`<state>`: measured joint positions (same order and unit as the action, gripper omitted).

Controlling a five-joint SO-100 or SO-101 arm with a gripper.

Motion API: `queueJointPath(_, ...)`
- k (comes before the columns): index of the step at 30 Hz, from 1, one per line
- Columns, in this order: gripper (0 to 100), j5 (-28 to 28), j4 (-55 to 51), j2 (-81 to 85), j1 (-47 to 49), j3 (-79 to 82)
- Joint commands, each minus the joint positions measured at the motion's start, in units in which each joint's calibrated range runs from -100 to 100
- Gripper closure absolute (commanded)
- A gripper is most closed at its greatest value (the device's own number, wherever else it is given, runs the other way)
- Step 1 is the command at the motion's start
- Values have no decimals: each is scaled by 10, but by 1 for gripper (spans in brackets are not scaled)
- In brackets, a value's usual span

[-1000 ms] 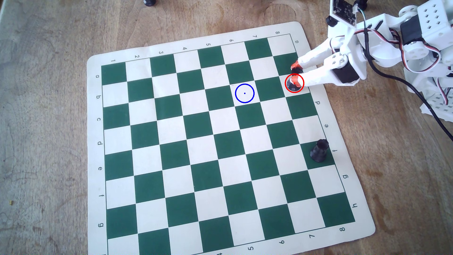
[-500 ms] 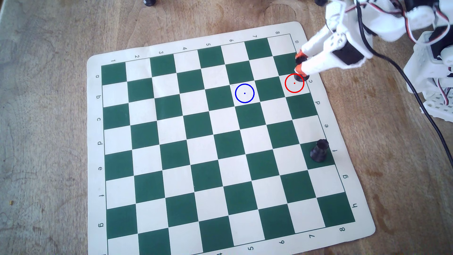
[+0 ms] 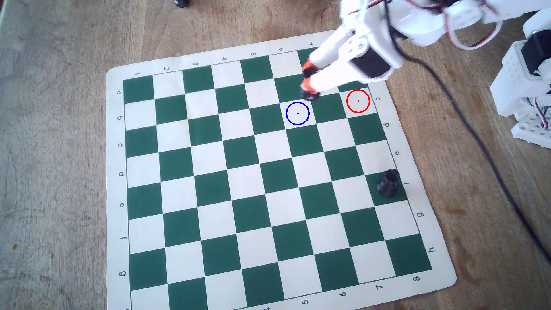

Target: Move the chess piece from red to blue

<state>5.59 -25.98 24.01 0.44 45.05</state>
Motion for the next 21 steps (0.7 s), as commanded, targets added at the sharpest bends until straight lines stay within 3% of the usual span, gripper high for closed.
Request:
queueJointPath(1,100,3,80,-30,-16,-42)
queueJointPath(13,100,16,184,-165,-14,-6)
queueJointPath(21,100,13,189,-188,-15,6)
